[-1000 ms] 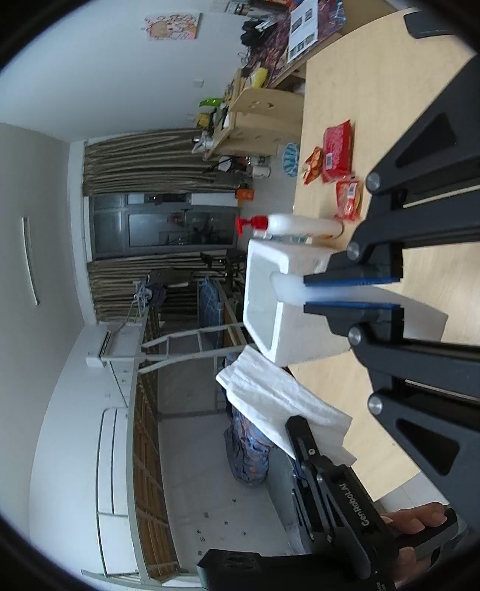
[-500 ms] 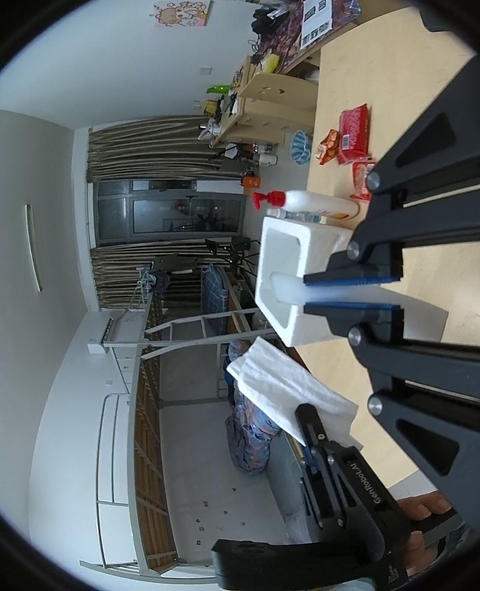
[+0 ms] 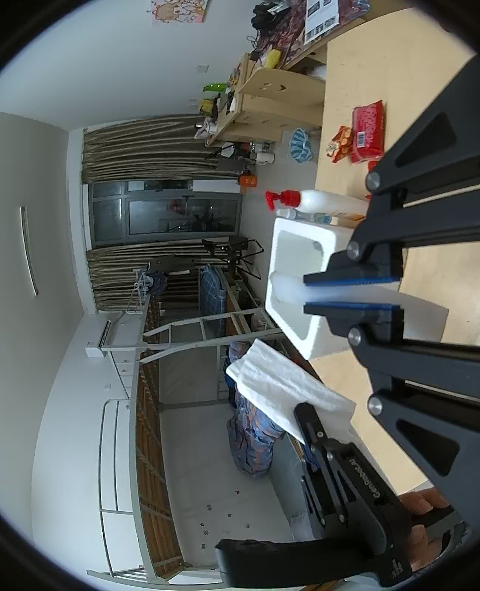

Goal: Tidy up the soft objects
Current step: 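Carry the tissue sheet and foam strip with both tools toward the foam box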

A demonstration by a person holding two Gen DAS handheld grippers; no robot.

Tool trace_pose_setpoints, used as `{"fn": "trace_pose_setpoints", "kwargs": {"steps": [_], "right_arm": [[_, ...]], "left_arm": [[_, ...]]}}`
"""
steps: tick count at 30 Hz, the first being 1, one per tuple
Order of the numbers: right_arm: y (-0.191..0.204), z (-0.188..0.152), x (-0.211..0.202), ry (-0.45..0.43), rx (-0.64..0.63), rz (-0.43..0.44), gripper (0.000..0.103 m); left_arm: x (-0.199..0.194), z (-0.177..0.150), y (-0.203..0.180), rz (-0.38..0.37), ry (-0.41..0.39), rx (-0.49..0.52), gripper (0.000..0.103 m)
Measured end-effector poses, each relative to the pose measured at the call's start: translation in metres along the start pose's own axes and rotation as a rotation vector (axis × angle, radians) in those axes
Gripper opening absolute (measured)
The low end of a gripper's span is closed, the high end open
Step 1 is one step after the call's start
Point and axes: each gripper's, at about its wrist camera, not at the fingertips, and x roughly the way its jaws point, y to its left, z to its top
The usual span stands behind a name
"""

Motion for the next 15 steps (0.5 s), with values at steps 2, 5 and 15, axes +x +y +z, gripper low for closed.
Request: {"fn": "trace_pose_setpoints", "kwargs": {"steps": [2, 5, 15], "right_arm": [[0.002, 0.005, 0.004, -0.004, -0.009, -0.003, 0.01], [0.003, 0.013, 0.012, 0.002, -0.018, 0.007, 0.01], [0.005, 0.024, 0.033, 0.011, -0.048, 0.0, 0.01]], "left_arm": [[0.005, 0.005, 0.0, 0.001, 0.002, -0.001, 0.003], [0.01, 0.009, -0.002, 0.006, 0.007, 0.003, 0.003], [0.039, 0.028, 0.006, -0.001, 0.01, -0.005, 0.003]]}}
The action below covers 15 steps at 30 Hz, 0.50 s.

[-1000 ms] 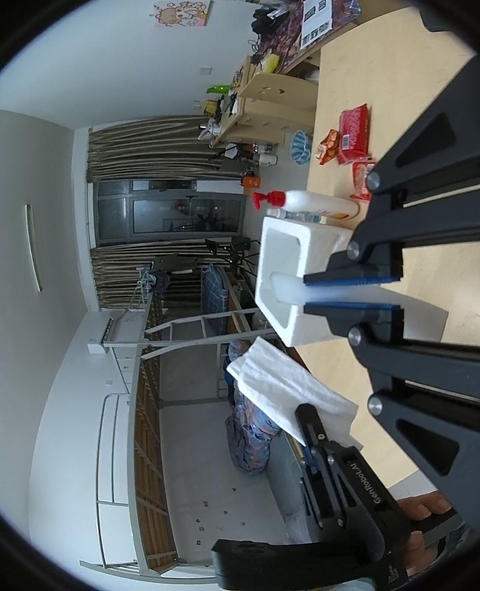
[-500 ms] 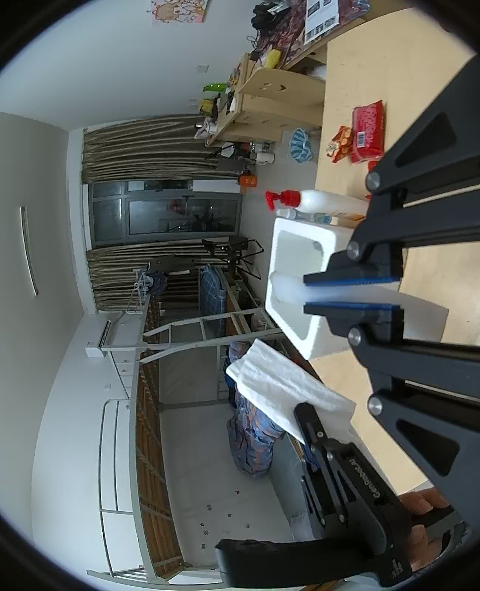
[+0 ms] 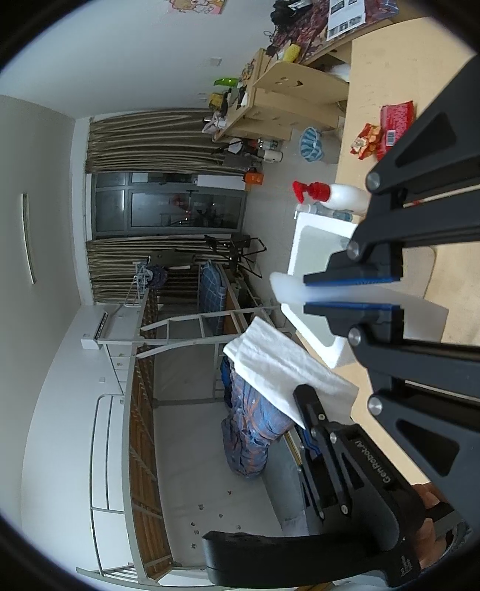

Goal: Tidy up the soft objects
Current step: 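Carry the tissue sheet and foam strip with both tools toward the foam box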

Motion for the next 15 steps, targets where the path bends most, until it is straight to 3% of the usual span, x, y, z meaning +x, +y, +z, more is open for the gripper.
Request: {"fn": "trace_pose_setpoints", "kwargs": {"steps": [15], "right_arm": [[-0.011, 0.014, 0.052, 0.017, -0.004, 0.026, 0.01]], "left_arm": [[0.055, 0.018, 0.01, -0.004, -0.004, -0.013, 0.003]]}}
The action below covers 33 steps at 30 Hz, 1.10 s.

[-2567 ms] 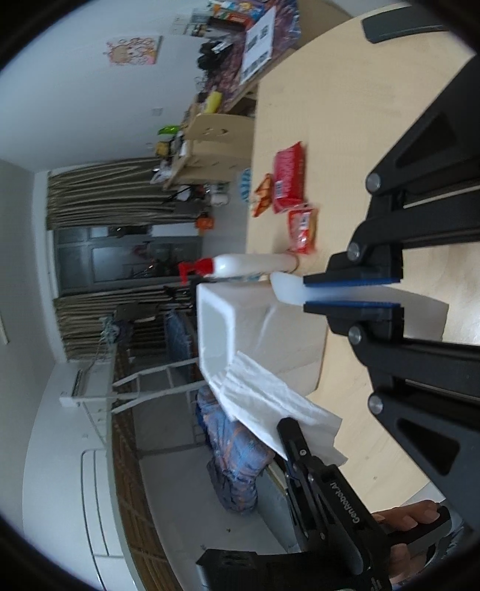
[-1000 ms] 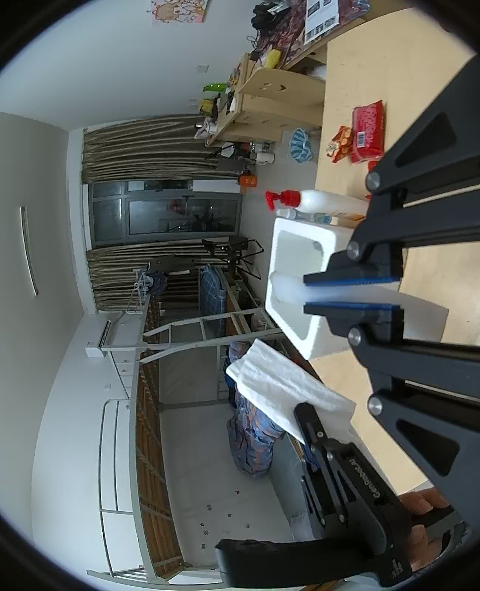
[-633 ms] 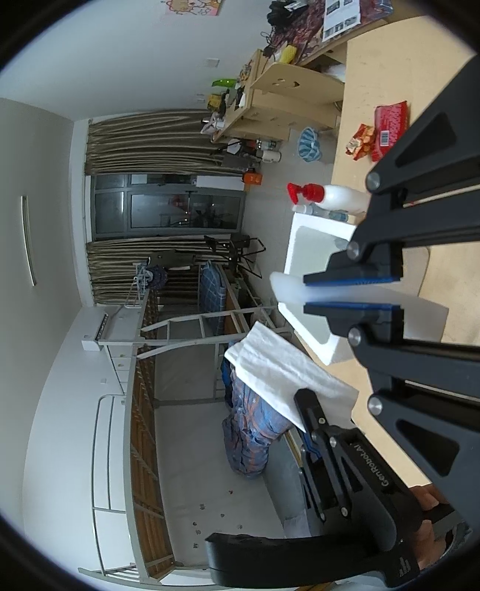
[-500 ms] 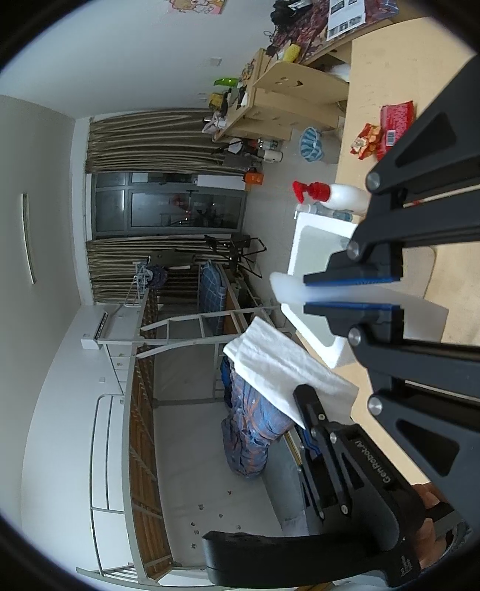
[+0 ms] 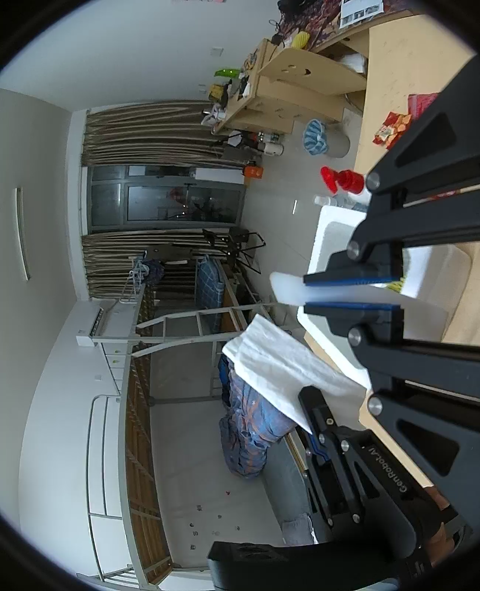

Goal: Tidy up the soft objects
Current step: 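Carry the tissue sheet and foam strip with both tools toward the foam box, then lower the tissue sheet into the box and open left tool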

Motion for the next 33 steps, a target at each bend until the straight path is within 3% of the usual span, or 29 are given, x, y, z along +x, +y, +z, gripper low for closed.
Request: {"fn": "trace_pose_setpoints", "kwargs": {"steps": [12, 33], "right_arm": [[-0.008, -0.003, 0.027, 0.028, 0.005, 0.006, 0.01], [-0.017, 0.002, 0.034, 0.047, 0.03, -0.012, 0.01]], "left_arm": [[0.048, 0.004, 0.003, -0.022, 0.038, 0.006, 0.003], [0.092, -0.011, -0.003, -0.048, 0.116, 0.035, 0.004]]}}
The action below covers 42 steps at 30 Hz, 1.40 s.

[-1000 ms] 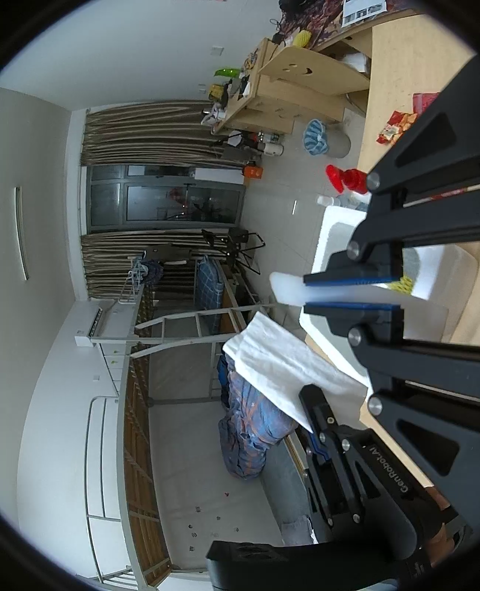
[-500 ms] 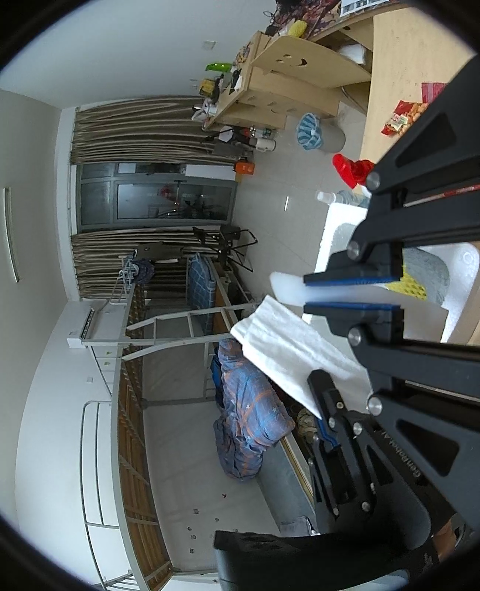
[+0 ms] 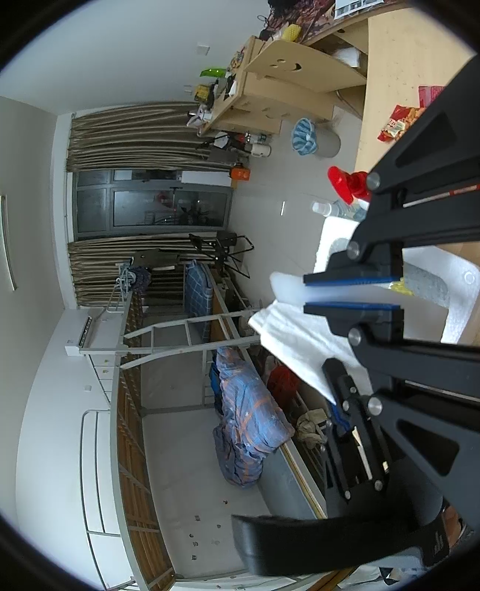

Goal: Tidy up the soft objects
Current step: 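Lower the tissue sheet into the box and open left tool, then lower the foam strip into the box and open right tool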

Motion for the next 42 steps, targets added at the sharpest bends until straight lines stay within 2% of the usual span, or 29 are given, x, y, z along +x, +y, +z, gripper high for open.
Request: {"fn": "trace_pose_setpoints", "kwargs": {"steps": [5, 6, 8, 9, 10, 11, 13, 20, 22, 30, 34, 42], "right_arm": [[0.002, 0.001, 0.001, 0.0, -0.001, -0.008, 0.01], [0.002, -0.001, 0.002, 0.0, -0.001, -0.008, 0.01], [0.0, -0.001, 0.002, -0.003, 0.004, -0.01, 0.01], [0.0, -0.001, 0.002, -0.003, 0.004, -0.01, 0.01], [0.0, -0.001, 0.003, -0.004, 0.003, -0.011, 0.01], [-0.001, -0.002, 0.002, -0.005, 0.005, -0.015, 0.01], [-0.001, -0.002, 0.002, -0.007, 0.005, -0.016, 0.01], [0.0, -0.003, 0.003, -0.005, 0.0, -0.015, 0.01], [0.0, -0.004, 0.003, -0.003, 0.001, -0.011, 0.01], [0.001, -0.005, 0.011, 0.008, -0.003, -0.002, 0.01], [0.001, -0.005, 0.016, 0.017, -0.002, 0.005, 0.01], [0.002, -0.007, 0.027, 0.041, -0.004, 0.024, 0.01]], "left_arm": [[0.003, -0.001, 0.0, 0.011, 0.005, 0.019, 0.008], [0.003, -0.001, 0.0, 0.018, 0.007, 0.018, 0.014], [0.005, -0.002, 0.002, 0.031, 0.013, 0.016, 0.038], [0.005, -0.002, 0.004, 0.034, 0.014, 0.008, 0.064], [0.004, -0.002, 0.005, 0.033, 0.011, -0.002, 0.084], [0.003, -0.002, 0.007, 0.033, -0.001, -0.016, 0.089], [-0.002, -0.001, 0.009, 0.045, -0.034, -0.027, 0.091], [-0.003, -0.004, 0.008, 0.06, -0.028, -0.004, 0.093], [-0.005, -0.004, 0.008, 0.065, -0.033, -0.006, 0.098], [-0.021, -0.006, 0.019, 0.095, -0.081, -0.012, 0.103], [-0.03, -0.008, 0.031, 0.119, -0.107, -0.034, 0.103], [-0.034, -0.012, 0.04, 0.14, -0.11, -0.043, 0.103]]}}
